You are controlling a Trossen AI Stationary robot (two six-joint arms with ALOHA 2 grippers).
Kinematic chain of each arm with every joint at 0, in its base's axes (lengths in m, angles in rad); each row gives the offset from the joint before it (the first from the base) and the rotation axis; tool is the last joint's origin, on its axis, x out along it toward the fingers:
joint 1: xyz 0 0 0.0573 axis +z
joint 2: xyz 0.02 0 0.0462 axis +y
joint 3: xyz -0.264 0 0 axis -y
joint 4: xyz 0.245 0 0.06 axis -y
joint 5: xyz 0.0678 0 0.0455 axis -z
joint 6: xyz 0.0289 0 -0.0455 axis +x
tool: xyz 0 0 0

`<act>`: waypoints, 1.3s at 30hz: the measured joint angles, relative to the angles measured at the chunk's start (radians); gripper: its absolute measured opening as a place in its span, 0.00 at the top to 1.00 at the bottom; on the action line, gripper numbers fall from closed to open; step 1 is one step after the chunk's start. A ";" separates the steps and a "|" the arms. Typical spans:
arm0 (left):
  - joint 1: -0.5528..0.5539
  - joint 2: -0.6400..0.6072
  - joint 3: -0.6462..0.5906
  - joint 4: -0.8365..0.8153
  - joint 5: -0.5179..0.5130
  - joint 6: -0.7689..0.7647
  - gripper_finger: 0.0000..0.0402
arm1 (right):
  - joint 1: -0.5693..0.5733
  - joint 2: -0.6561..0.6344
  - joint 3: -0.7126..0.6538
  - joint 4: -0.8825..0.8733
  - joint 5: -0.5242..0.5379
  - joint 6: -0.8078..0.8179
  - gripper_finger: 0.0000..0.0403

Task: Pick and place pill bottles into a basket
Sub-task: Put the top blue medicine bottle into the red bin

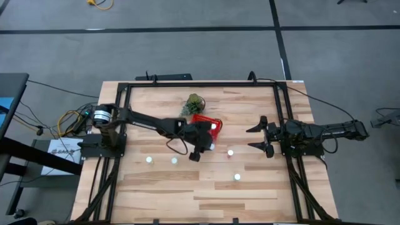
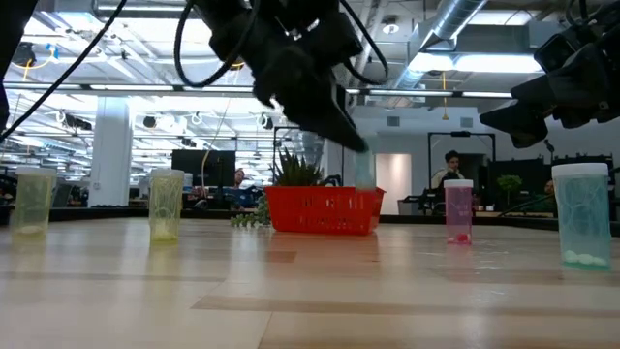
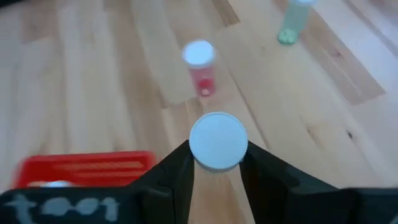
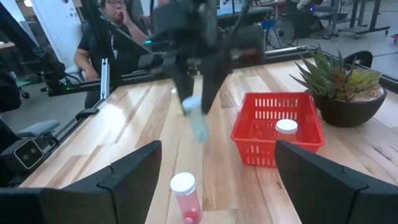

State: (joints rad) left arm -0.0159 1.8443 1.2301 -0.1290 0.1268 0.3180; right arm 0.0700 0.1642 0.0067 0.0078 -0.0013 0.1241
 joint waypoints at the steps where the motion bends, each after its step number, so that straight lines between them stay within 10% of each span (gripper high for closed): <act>1: 0.011 -0.014 0.000 -0.006 0.000 0.000 0.73 | 0.000 0.000 0.000 0.000 0.000 0.000 0.24; 39: 0.158 0.074 -0.007 0.055 0.077 0.004 0.73 | 0.000 0.020 0.000 0.000 0.000 0.000 0.24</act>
State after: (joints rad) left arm 0.1421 1.9182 1.2232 -0.0735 0.2042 0.3218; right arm 0.0700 0.1845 0.0065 0.0082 -0.0014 0.1240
